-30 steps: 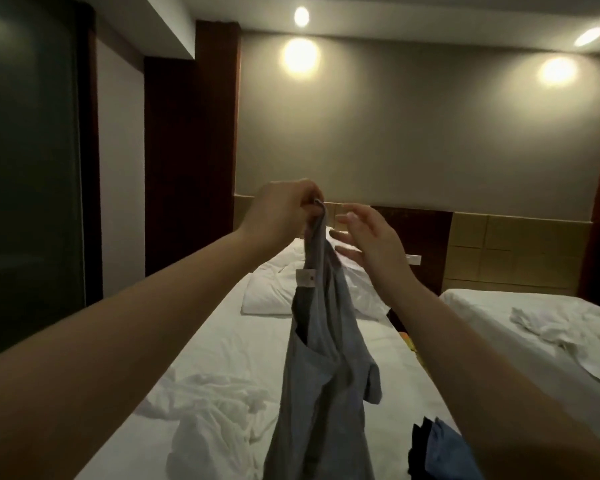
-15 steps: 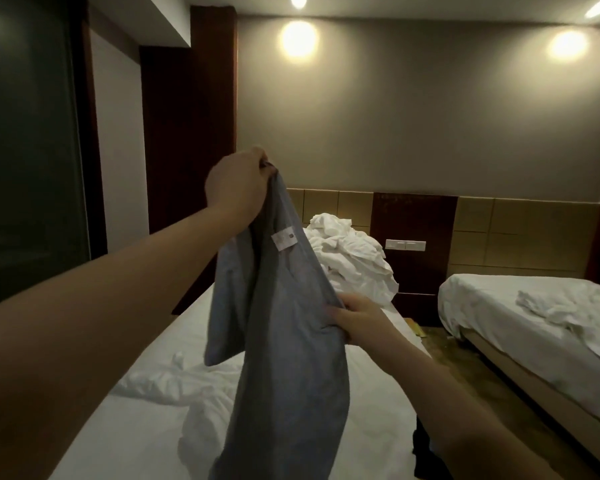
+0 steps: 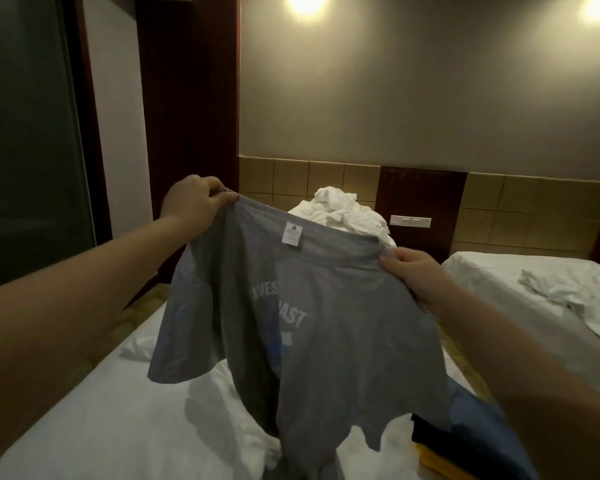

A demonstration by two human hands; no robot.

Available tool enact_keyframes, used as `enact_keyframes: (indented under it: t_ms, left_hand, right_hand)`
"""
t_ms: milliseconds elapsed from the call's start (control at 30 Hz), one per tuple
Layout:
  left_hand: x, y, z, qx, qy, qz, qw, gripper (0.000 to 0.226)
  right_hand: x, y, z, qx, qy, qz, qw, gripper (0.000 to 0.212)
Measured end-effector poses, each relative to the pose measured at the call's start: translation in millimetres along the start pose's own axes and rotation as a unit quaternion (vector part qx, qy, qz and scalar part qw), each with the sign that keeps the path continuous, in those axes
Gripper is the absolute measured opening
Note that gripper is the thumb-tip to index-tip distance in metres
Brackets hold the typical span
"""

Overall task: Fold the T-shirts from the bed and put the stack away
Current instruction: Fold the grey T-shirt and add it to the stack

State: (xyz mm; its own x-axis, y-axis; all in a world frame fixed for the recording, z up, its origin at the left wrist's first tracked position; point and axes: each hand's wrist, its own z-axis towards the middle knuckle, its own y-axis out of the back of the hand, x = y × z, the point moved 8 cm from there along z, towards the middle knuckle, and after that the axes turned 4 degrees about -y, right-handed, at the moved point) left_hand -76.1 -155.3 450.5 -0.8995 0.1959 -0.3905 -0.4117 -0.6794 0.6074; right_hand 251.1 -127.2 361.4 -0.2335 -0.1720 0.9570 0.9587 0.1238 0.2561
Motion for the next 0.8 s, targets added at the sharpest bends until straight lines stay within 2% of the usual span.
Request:
enact_keyframes:
  t_ms: [100,200,300,400,467,500,567,667,733,800]
  left_hand:
    - [9,-25,-14,0.043,0.045,-0.073,0.995,0.022]
    - [10,-42,-21,0.098,0.064,-0.174,0.978,0.023]
    - [9,-25,-14,0.123,0.054,-0.247,0.960,0.022]
    - [22,-22,-27,0.213,0.072,-0.280,0.934,0.015]
    - [37,-41,-49,0.269,0.099,-0.247,0.925,0.013]
    - [44,-49,-57,0.271,0.117,-0.238,0.925,0.015]
    - [48,-54,-60,0.219,0.137,-0.250,0.933,0.015]
    - [36,-54,-48,0.121,0.141,-0.339,0.922,0.016]
    - [24,-59,-46,0.135,0.108,-0.282,0.944,0.016]
    - [22,-59,-44,0.151,0.074,-0.209,0.963,0.014]
  right_hand:
    - [12,12,10,-0.109,0.078,-0.111,0.985,0.022]
    - [35,19,9,-0.164,0.143,-0.121,0.968,0.027]
    - [64,33,5,-0.165,0.197,-0.071,0.964,0.019]
    - [72,44,10,-0.171,0.212,-0.147,0.951,0.014]
    - [61,42,16,-0.170,0.175,-0.193,0.950,0.018]
    - [52,38,20,-0.160,0.153,-0.206,0.953,0.022]
    - [41,31,26,-0.143,0.115,-0.205,0.961,0.029]
    - [31,22,34,-0.129,0.067,-0.120,0.982,0.037]
    - [26,14,36,-0.116,0.051,-0.164,0.978,0.036]
    - [27,16,33,-0.127,0.075,-0.229,0.962,0.032]
